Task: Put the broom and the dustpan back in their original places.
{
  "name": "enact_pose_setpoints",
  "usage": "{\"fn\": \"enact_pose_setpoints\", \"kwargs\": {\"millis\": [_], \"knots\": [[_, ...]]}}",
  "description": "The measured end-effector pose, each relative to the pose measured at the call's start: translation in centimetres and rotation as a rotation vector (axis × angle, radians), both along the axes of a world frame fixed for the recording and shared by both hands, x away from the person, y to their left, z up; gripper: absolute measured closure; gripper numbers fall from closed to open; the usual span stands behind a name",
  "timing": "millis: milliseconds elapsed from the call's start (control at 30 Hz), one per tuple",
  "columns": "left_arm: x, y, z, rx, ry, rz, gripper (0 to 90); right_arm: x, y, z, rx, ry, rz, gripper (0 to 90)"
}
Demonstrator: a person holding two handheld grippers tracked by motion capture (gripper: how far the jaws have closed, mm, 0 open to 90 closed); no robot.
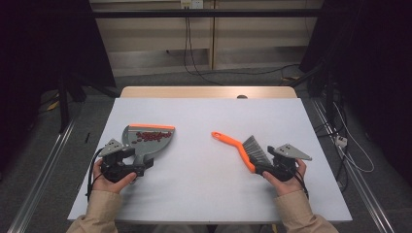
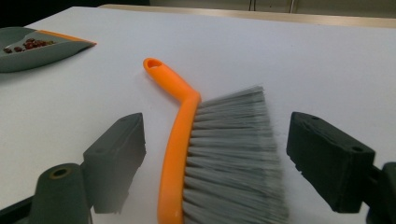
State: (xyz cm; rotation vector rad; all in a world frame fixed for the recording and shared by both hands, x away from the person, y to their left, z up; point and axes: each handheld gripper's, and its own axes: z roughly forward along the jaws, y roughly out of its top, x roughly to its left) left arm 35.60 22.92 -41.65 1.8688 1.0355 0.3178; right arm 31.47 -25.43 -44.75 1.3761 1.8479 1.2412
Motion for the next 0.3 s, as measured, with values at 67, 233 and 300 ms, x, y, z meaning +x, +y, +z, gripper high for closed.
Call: {"fn": "enact_pose_setpoints", "kwargs": {"millis": [67, 233, 300], "knots": [[-0.09, 0.06, -0.1, -0.004, -0.003, -0.01, 10.7, -0.36, -0.06, -0.03, -0.003, -0.008, 0.014, 18.6], [-0.21, 0.11, -0.35, 0.003, -0.001, -0.028, 9.9, -0.96, -0.27, -0.22, -0.036, -0.008, 0.038, 16.3], [-0.25, 0.09, -0.39, 0.01, -0.007, -0.031, 9.9, -1.07, -0.42, -0.27, -0.033, -0.004, 0.039, 15.9]]}}
